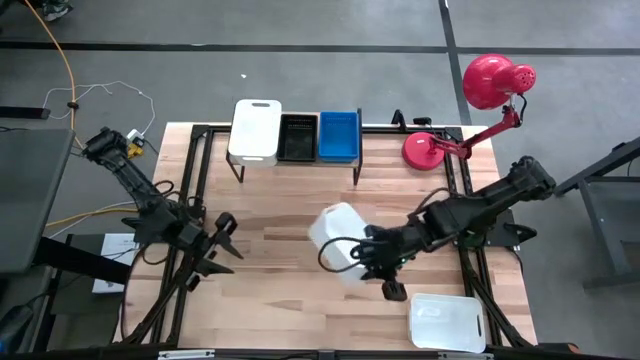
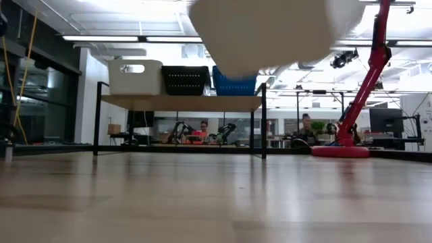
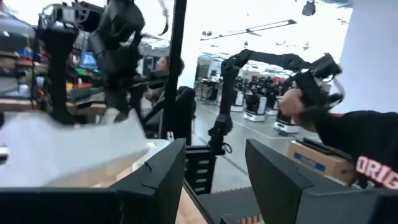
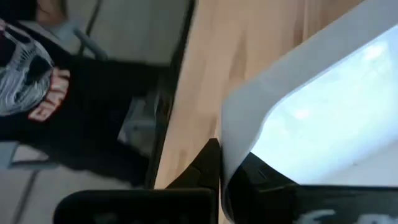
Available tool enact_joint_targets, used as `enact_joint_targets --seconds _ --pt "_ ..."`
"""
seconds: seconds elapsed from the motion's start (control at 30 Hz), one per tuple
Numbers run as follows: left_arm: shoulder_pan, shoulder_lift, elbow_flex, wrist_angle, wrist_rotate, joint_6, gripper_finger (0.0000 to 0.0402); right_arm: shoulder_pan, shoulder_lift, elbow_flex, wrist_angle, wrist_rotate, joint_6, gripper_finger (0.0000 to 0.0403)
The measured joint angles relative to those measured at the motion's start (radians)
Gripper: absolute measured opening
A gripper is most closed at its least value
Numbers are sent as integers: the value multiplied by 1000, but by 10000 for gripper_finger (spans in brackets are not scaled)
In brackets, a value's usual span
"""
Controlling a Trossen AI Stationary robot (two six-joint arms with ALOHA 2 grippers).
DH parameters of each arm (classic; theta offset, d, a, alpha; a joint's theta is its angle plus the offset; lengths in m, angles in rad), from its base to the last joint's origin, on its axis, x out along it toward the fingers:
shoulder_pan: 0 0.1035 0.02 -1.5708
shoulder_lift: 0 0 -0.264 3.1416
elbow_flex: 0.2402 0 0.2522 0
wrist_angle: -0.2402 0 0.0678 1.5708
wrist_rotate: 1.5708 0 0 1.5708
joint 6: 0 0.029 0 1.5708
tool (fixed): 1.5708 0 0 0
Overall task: Stack baskets on shelf by color
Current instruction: Stack the top white bin on the white bin on the shelf
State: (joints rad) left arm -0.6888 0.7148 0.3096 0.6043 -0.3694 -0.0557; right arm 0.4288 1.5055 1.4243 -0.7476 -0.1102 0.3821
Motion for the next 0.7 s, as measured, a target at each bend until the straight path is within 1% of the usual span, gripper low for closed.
enact_joint_targets --seconds 0.2,0.33,0.5,0.6,0.7 --pt "-87 -12 0 -7 -169 64 158 -24 0 68 89 95 -167 0" --pt "-133 -12 0 -10 -321 95 158 -71 1 95 137 145 -274 0" --pt "-176 -12 0 -46 -510 104 158 -142 15 144 197 168 -383 0" --pt "-188 -12 0 -72 -584 95 158 -188 64 205 198 169 -432 0" --pt "-190 -12 0 -94 -622 85 158 -238 149 302 193 153 -486 0"
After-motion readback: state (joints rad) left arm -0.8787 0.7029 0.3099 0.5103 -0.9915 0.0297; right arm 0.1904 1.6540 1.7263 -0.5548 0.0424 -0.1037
